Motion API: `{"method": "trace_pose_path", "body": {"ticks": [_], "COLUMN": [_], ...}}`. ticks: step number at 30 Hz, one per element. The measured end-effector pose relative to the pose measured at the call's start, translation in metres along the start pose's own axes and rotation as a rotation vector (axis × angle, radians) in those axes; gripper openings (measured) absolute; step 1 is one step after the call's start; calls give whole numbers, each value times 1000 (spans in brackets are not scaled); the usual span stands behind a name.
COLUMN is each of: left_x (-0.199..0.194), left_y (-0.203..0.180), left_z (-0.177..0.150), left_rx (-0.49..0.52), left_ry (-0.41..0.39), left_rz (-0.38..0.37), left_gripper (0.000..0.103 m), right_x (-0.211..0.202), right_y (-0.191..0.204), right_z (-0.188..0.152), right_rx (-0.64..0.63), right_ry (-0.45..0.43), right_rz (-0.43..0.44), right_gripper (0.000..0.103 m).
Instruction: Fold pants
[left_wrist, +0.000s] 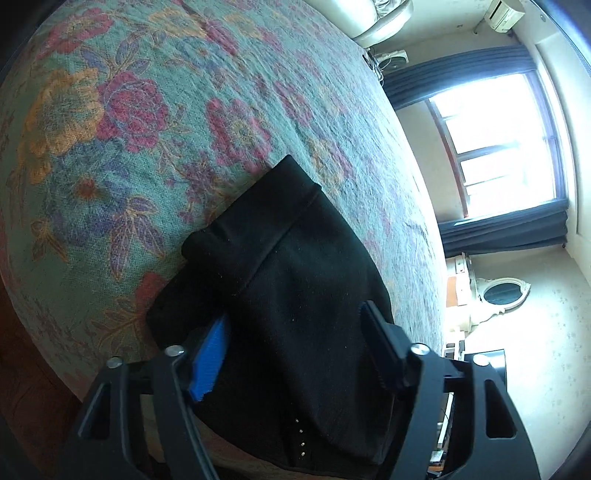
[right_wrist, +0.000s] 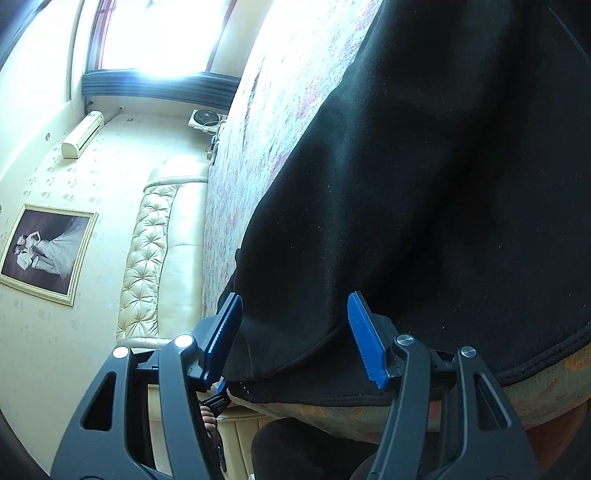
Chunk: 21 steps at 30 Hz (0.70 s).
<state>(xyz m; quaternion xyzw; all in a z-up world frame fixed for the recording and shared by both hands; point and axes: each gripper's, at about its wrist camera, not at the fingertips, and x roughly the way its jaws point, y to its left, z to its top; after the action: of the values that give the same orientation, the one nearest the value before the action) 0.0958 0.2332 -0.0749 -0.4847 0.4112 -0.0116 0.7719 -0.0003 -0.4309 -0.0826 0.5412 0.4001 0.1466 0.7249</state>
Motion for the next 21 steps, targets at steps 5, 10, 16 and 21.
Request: {"method": "trace_pose_path", "body": {"ticks": [5,10,16,21], "left_x": [8,3,-5,-3], "left_y": [9,10,5,8], "left_z": [0,-4,-1,-2], "left_rx": [-12,-9,-12,-11], "left_ry": [20,8,0,10], "left_rz": [24,3,-26,-15], "left_gripper": [13,9,9,9], "right_x": [-18,-21,-20,-11], "right_y": [-13,-27,-44,-52], "right_z": [-4,-7,-24,-21], "right_rx": [99,168,290,298], "right_ry": [-82,-156,-190,-200], "right_rz": [15,-6,-9,5], "right_gripper": [62,62,62,62]}}
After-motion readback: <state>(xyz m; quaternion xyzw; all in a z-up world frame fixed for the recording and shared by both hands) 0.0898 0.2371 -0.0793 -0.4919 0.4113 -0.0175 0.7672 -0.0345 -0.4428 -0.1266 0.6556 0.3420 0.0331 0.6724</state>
